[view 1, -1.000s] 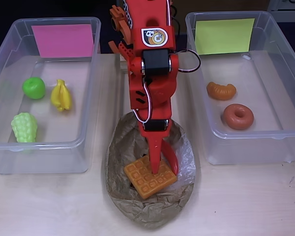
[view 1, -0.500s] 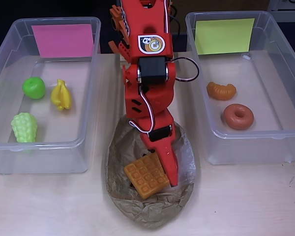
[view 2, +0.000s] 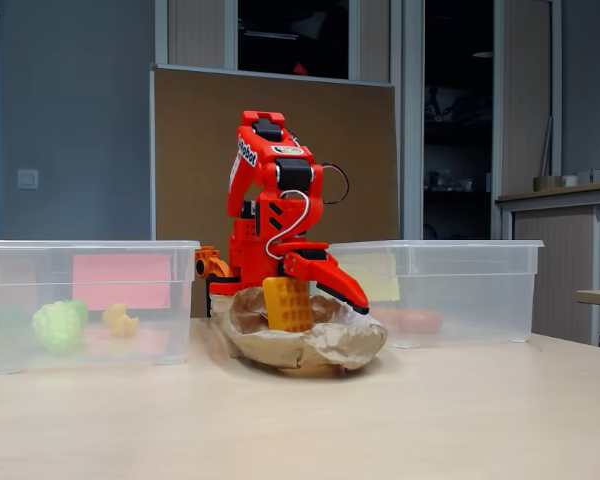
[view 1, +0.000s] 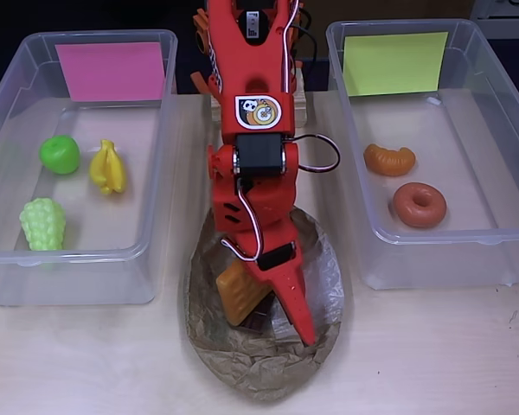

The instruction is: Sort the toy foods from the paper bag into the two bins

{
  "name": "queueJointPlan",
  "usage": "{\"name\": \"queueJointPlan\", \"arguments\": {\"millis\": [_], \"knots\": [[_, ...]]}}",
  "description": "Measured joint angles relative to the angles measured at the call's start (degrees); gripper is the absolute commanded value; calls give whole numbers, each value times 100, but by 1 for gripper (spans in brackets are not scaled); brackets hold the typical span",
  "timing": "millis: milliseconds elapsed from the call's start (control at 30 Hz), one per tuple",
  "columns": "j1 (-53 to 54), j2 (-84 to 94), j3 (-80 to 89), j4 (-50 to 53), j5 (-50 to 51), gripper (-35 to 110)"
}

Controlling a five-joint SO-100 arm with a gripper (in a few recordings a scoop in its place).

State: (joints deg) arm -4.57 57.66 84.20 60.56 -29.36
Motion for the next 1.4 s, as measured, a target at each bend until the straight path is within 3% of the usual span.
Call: {"name": "queueJointPlan", "arguments": {"millis": [100, 267, 367, 600, 1133, 1400], "knots": [[62, 0, 0, 9, -26, 61], [167, -79, 0, -229, 141, 19], [167, -88, 9, -589, 483, 7], [149, 255, 360, -967, 879, 7], [-914, 3076, 308, 387, 1336, 10], [-2268, 5115, 1723, 79, 3226, 14]]}}
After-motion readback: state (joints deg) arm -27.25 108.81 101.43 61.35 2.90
